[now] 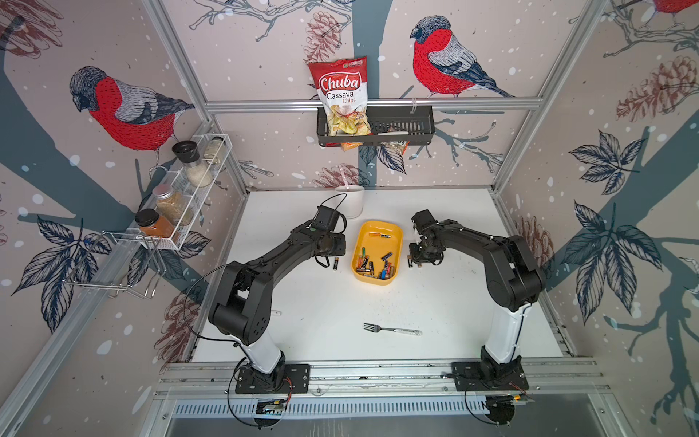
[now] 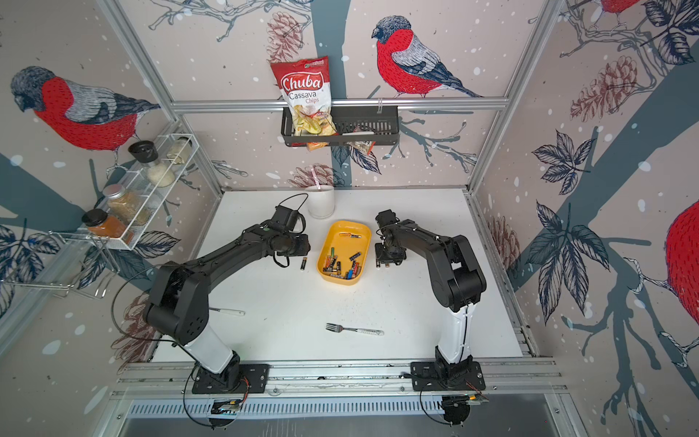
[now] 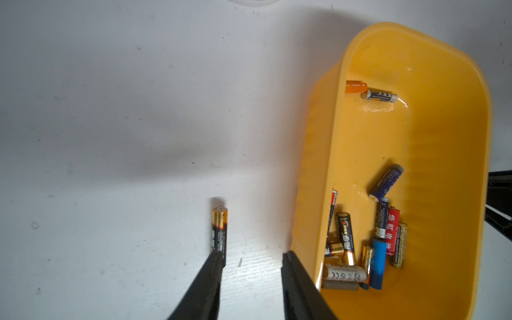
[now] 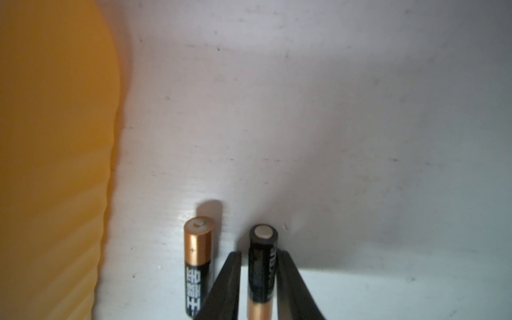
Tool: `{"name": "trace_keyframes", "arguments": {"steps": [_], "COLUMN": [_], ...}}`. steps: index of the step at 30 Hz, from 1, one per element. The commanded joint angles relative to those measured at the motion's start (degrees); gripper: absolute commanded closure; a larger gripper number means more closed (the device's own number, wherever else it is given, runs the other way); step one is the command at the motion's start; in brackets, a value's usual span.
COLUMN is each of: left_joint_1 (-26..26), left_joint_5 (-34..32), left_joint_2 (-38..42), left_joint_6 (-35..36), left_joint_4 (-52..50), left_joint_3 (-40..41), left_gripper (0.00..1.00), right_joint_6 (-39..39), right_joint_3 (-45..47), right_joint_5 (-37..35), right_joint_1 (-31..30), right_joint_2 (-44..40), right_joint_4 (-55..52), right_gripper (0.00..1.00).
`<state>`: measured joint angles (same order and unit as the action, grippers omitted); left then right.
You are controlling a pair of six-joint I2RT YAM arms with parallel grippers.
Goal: Take the batteries out of the storage box
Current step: Place the battery at the center of the board.
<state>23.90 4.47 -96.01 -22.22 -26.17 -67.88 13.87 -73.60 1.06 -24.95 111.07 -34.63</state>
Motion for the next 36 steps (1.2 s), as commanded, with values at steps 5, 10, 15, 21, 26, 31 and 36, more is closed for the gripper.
{"name": "trace_keyframes", "arguments": {"steps": [5,10,15,21,26,31,36], "left_joint_1": [0.01,0.13,0.65,3.17,6.84,9.12,10.82], "left_joint_5": [0.19,0.01,-0.78,-2.03,-3.59,-3.02,-2.71], "left_joint_2": [0.84,1.19,1.35,-0.77,-4.59,-7.21,-9.84], "left_joint_6": [0.16,0.47,1.16,1.74,1.79,0.89,0.42], "left_joint_4": [-1.05,-2.45,-4.14,-7.42,-9.95,-9.51,-9.75], "left_joint_3": [-1.02,-2.5,-4.82,-10.42,-15.28,-16.29,-16.97], "left_gripper": [0.6,0.6,0.6,0.6,0.6,0.6,0.6], "right_joint_6": [0.02,0.17,0.31,0.54,0.25,-0.03,-0.2], "right_joint_3": [-0.88,-1.52,-2.4,-4.46,-6.84,-6.65,-4.85], "right_joint_5": [-0.88,-1.23,-0.63,-0.52,-0.01,-0.25,-0.37], "right_joint_1": [-0.01,0.05,0.15,0.15,0.61,1.38,1.95], "right_joint_2": [-0.78,-1.77,-2.62,-4.5,-5.29,-4.71,-4.93], "right_joint_4": [-1.23,-1.91,-2.62,-4.21,-5.65,-5.81,-5.03], "right_gripper": [0.68,0.68,0.67,0.67,0.67,0.67,0.67]}}
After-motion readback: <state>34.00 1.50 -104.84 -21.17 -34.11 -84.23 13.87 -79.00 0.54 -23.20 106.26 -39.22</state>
